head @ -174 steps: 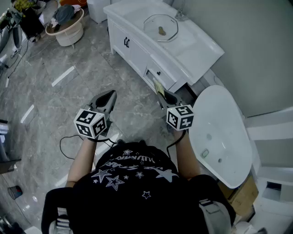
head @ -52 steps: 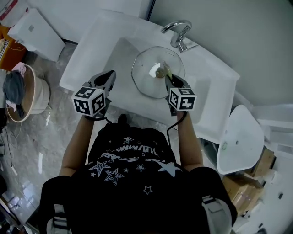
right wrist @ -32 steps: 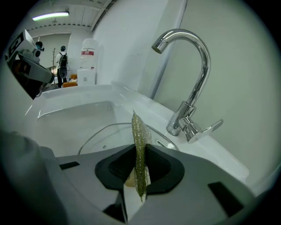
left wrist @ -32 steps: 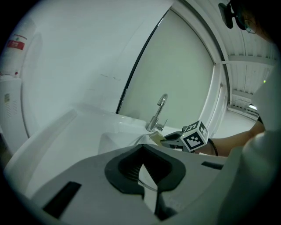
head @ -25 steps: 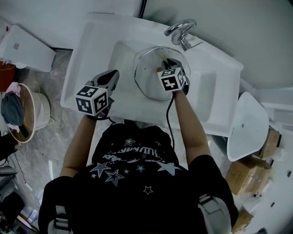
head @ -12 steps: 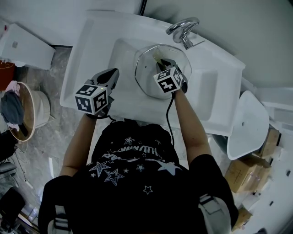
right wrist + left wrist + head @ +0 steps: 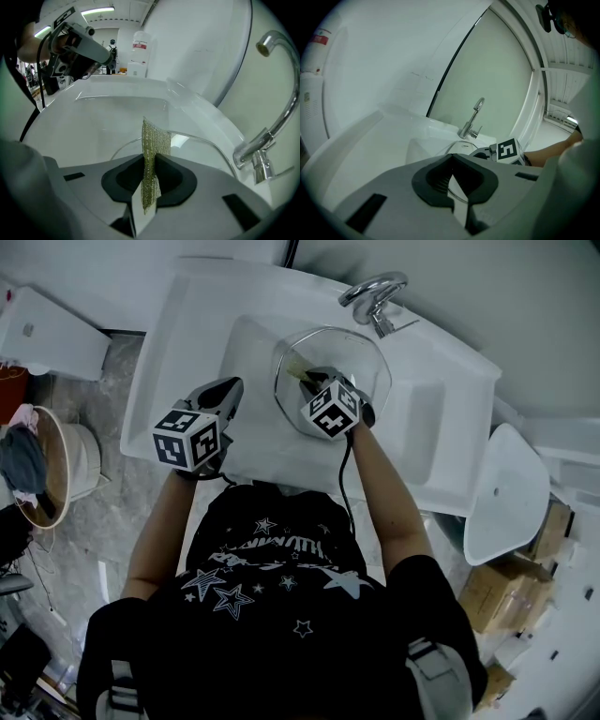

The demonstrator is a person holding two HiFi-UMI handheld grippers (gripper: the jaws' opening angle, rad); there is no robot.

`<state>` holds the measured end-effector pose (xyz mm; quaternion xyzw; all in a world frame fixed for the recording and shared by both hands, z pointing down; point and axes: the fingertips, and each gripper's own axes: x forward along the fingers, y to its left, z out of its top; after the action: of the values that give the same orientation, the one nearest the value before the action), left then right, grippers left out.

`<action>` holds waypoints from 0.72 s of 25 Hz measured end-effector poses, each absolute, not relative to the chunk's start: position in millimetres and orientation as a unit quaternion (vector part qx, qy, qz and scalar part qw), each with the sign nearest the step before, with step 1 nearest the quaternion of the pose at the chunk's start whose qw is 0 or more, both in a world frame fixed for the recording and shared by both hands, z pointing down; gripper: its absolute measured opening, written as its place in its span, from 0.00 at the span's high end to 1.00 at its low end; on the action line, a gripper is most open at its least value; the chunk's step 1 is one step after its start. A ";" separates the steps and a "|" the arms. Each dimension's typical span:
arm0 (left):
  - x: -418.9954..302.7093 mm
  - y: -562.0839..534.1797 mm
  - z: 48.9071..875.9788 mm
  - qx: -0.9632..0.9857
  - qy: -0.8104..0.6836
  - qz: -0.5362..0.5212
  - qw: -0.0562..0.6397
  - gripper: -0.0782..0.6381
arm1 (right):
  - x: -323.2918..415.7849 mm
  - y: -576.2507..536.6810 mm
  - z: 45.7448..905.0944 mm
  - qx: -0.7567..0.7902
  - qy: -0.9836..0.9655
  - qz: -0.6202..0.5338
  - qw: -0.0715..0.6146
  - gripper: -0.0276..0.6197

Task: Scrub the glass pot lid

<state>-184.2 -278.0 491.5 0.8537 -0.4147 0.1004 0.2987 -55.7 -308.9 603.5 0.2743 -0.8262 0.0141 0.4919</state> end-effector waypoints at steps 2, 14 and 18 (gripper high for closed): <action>-184.2 -277.5 491.8 0.853 -0.415 0.101 0.299 0.88 | -59.6 -303.6 606.5 0.258 -0.830 0.014 0.495 0.85; -181.3 -264.8 494.9 0.851 -0.415 0.103 0.305 0.88 | -67.3 -258.8 626.7 0.191 -0.837 0.035 0.511 0.85; -178.2 -259.9 494.7 0.852 -0.413 0.104 0.305 0.88 | -67.1 -238.3 634.9 0.165 -0.838 0.052 0.517 0.85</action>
<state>-178.2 -259.9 494.7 0.8519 -0.4131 0.1042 0.3047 -67.1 -238.3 634.9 0.1646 -0.8383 0.0525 0.5171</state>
